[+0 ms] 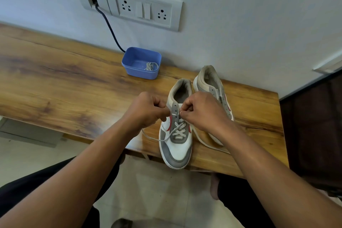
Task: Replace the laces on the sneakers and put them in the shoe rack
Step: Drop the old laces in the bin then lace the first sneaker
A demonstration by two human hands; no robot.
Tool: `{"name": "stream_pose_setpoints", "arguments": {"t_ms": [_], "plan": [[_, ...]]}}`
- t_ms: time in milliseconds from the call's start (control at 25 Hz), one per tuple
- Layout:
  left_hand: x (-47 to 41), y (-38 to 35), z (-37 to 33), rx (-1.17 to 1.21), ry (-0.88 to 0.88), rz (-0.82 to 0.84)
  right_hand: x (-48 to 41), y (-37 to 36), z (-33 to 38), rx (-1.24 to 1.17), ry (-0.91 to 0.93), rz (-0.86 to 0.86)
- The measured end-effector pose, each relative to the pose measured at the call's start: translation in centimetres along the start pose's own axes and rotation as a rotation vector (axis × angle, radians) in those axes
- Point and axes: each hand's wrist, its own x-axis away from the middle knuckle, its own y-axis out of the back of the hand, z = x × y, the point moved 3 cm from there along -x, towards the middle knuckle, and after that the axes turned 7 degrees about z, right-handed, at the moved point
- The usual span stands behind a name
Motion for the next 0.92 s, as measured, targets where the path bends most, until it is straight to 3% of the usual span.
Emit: {"name": "stream_pose_setpoints", "arguments": {"t_ms": [520, 920], "plan": [[0.5, -1.1, 0.1, -0.179, -0.08, -0.129, -1.1, -0.2, -1.3, -0.209, -0.026, 0.16], [0.6, -1.9, 0.1, -0.218, -0.123, -0.089, -1.2, -0.4, -1.5, -0.261, -0.022, 0.172]]}}
